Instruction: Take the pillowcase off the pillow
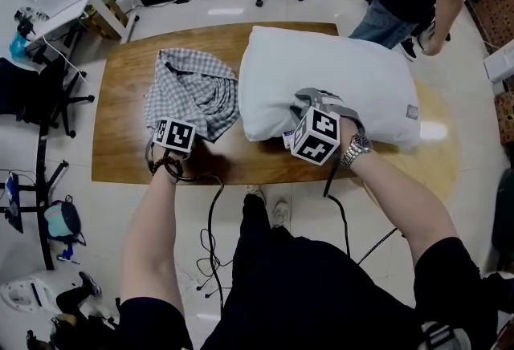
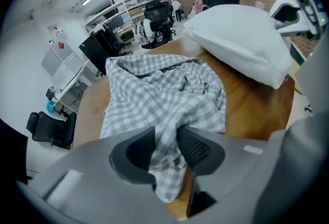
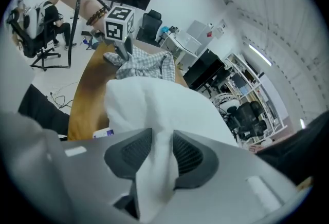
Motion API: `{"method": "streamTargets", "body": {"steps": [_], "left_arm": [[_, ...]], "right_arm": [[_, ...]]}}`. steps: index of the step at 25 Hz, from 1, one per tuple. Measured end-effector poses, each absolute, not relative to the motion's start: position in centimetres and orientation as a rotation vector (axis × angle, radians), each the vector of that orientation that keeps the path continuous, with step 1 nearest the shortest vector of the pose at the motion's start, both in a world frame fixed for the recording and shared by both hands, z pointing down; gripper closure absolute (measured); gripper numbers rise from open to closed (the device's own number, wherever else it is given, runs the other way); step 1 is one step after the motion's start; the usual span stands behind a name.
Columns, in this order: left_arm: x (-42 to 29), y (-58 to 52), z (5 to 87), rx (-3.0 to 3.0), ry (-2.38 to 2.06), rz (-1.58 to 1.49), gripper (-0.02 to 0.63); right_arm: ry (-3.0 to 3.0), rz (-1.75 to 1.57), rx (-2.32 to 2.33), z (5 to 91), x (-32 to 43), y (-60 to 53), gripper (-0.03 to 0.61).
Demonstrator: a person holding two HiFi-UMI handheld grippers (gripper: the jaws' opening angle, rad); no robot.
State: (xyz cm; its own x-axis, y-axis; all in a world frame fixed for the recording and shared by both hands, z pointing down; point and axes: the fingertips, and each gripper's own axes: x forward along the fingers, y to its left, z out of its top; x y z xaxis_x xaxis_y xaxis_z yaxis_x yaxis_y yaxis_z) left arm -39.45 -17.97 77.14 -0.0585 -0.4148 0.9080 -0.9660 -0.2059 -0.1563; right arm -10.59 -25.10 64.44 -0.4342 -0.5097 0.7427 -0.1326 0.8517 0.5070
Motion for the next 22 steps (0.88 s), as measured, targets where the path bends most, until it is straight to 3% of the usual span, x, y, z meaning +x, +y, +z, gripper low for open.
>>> {"method": "streamTargets", "body": {"steps": [2,6,15,22], "left_arm": [[-36.5,-15.7,76.1,1.656,-1.386,1.15,0.424],[-35.3,-17.5,72.7,1.852,-1.586,1.127,0.397],[-27.1,-13.3,68.5,1.988,-1.721,1.009,0.405],[-18.6,-8.4,65.6,2.171,-1.746,0.824,0.462]], "right_arm": [[-2.025,-0.468,0.455,64.0,-10.6,-23.8,0.42],[-2.072,-0.45,0.463,62.8,-9.5,-21.6,0.407],[-2.179,-0.48,0.528,62.4,-5.5,-15.6,0.408],[-2.317,-0.44,0.631,60.9,-2.4,-10.8,0.428]]}}
